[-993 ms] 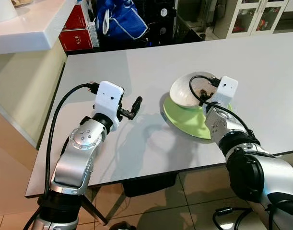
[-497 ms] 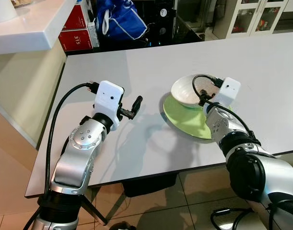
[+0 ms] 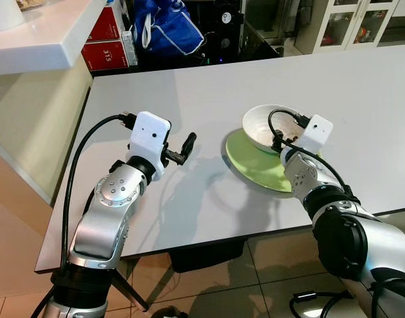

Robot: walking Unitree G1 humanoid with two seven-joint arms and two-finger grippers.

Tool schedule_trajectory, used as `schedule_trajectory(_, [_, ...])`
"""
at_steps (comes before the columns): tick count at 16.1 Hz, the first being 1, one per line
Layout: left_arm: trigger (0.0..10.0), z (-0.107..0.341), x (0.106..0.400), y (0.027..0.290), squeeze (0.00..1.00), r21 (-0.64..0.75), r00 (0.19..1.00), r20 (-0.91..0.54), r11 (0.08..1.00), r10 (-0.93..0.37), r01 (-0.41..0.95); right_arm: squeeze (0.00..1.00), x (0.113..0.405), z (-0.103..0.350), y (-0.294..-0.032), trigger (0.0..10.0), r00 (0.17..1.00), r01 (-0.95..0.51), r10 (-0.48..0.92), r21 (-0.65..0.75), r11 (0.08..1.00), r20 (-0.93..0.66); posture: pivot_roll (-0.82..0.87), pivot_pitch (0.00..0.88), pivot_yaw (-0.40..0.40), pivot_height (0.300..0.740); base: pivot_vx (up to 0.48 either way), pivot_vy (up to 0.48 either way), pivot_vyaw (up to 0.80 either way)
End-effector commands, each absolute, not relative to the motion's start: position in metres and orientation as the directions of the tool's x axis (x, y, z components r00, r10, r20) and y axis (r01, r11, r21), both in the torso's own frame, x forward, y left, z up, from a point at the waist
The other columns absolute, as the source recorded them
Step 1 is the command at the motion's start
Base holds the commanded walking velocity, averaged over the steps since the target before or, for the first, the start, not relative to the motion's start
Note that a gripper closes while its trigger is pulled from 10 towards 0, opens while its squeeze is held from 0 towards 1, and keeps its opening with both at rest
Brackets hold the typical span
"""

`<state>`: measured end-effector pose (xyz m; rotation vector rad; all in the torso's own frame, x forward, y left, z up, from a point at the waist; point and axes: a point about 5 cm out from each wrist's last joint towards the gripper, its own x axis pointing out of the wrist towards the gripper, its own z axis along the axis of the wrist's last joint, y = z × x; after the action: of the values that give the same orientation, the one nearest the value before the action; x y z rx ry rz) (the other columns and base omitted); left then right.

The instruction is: Setting the table

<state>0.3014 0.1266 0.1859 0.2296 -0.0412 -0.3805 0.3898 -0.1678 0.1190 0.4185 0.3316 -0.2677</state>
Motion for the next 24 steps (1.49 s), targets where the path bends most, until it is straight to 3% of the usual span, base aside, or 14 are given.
schedule_trajectory(1, [10.0,0.191,0.301,0.126,0.00,0.251,0.926,0.009,0.897,-0.379,0.364,1.00,0.387,0.113,-0.167,10.0,0.899,0.339,-0.189,0.354,0.872,-0.395,0.17,0.000,0.059,0.740,0.000,0.000,0.00])
schedule_trajectory(10, [10.0,0.192,0.303,0.125,0.00,0.249,0.924,0.011,0.896,-0.381,0.367,1.00,0.385,0.110,-0.165,10.0,0.878,0.378,-0.230,0.313,0.871,-0.420,0.16,0.000,0.051,0.740,0.000,0.000,0.00])
schedule_trajectory(17, [10.0,0.193,0.308,0.120,0.00,0.244,0.921,0.029,0.896,-0.390,0.371,1.00,0.394,0.133,-0.168,10.0,0.917,0.341,-0.269,0.227,0.912,-0.294,0.13,0.000,0.050,0.740,0.000,0.000,0.00])
schedule_trajectory(18, [10.0,0.194,0.308,0.121,0.00,0.244,0.921,0.031,0.896,-0.389,0.370,0.00,0.396,0.139,-0.168,10.0,0.925,0.334,-0.276,0.213,0.918,-0.263,0.14,0.000,0.046,0.740,0.000,0.000,0.00])
schedule_trajectory(24, [10.0,0.193,0.310,0.122,0.00,0.239,0.923,0.032,0.899,-0.384,0.366,0.00,0.395,0.143,-0.170,10.0,0.921,0.362,-0.317,0.197,0.911,-0.228,0.13,0.000,0.043,0.740,0.000,0.000,0.00])
